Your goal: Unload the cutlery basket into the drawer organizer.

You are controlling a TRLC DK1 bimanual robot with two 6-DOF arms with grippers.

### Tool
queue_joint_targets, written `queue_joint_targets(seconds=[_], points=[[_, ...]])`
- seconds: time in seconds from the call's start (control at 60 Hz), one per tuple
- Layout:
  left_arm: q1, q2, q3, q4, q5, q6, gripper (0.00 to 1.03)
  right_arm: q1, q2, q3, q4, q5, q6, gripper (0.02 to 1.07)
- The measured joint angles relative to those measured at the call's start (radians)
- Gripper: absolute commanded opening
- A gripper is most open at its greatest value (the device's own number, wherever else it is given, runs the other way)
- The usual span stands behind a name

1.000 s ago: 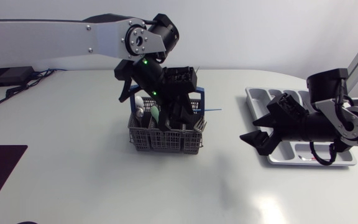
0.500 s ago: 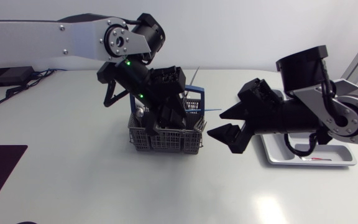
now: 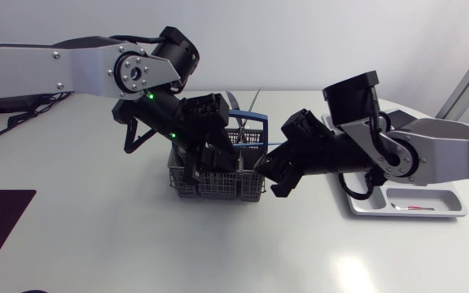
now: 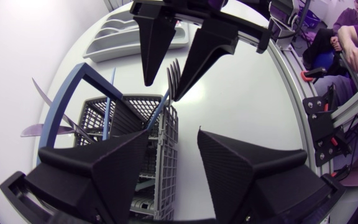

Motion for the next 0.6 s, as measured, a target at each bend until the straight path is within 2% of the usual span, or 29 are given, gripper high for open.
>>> queue_joint_targets(seconds=[0.133,0.4,0.6], points=[[0.002,-0.011,-0.029,0.032,0.000,-0.014,0.59,0.000,0.014,0.000,0.021,0.000,0.000,0.09],[0.004,-0.041,-0.100,0.144,0.000,-0.067,0.69,0.002,0.014,0.012,0.010,0.004,0.002,0.08],[-0.001,-0.053,-0.140,0.209,-0.008,-0.108,0.69,0.006,-0.002,0.060,-0.082,0.014,0.002,0.08]])
